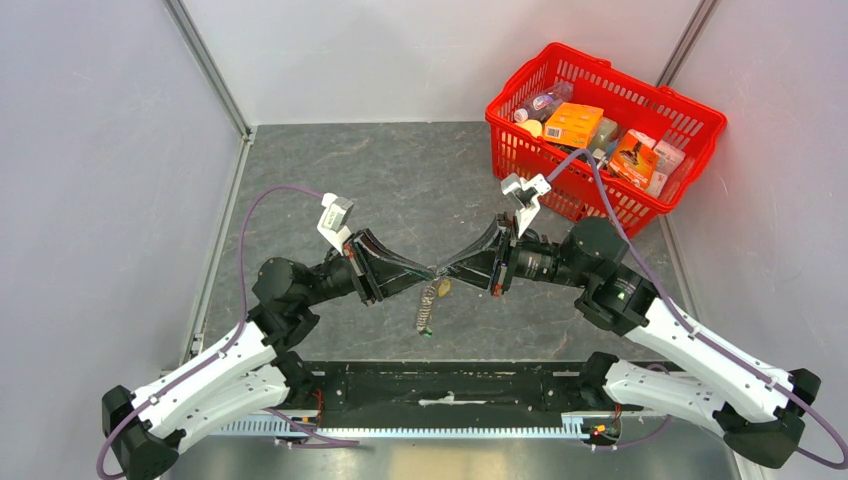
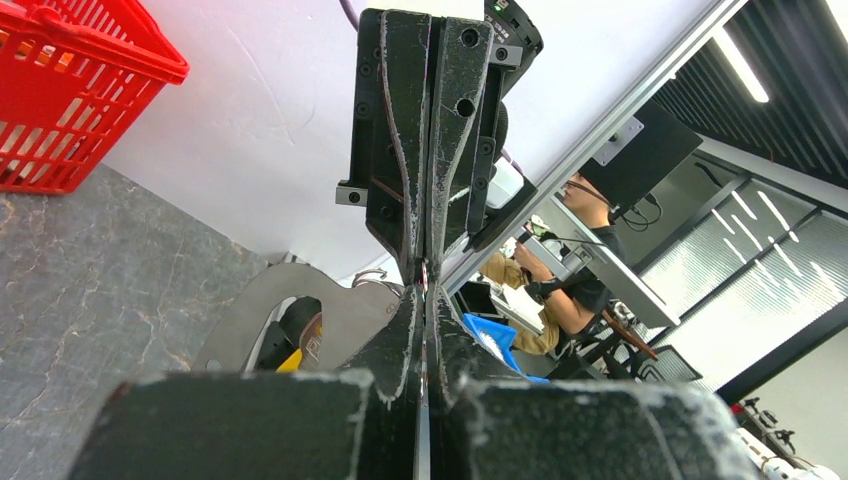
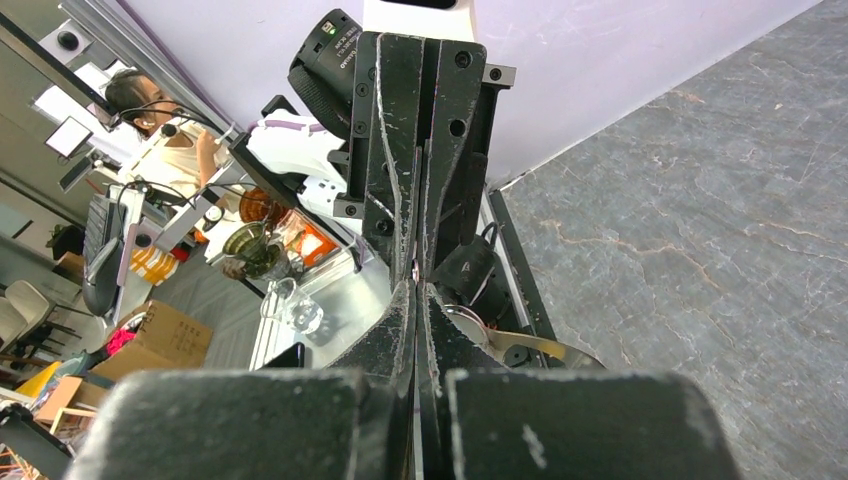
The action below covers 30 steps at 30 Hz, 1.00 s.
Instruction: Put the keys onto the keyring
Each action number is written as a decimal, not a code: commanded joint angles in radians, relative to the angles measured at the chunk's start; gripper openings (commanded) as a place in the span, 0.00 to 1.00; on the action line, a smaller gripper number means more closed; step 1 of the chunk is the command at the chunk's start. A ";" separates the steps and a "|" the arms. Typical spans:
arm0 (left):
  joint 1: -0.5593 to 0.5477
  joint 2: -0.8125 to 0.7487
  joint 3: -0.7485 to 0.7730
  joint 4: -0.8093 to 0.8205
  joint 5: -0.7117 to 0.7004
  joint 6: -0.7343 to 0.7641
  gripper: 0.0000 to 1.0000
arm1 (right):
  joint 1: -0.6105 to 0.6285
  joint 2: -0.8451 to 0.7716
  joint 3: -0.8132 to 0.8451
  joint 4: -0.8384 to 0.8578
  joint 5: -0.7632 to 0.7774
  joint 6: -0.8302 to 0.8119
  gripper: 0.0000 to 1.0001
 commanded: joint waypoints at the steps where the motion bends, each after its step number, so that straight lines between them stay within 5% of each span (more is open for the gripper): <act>1: -0.001 -0.001 0.020 0.071 0.015 -0.032 0.02 | 0.009 -0.021 0.000 0.060 0.011 -0.011 0.00; 7: -0.001 -0.015 0.023 0.036 0.011 -0.015 0.02 | 0.009 -0.034 0.011 -0.011 0.007 -0.032 0.03; 12: -0.001 -0.047 0.009 -0.007 -0.012 0.020 0.02 | 0.008 -0.069 0.029 -0.104 0.044 -0.061 0.37; 16: -0.001 -0.050 0.009 -0.021 -0.016 0.025 0.02 | 0.008 -0.093 0.036 -0.143 0.070 -0.070 0.52; 22: -0.001 -0.067 0.011 -0.075 -0.031 0.054 0.02 | 0.009 -0.139 0.068 -0.262 0.146 -0.108 0.58; 30: -0.001 -0.155 0.016 -0.233 -0.089 0.149 0.02 | 0.009 -0.055 0.128 -0.615 0.565 -0.083 0.59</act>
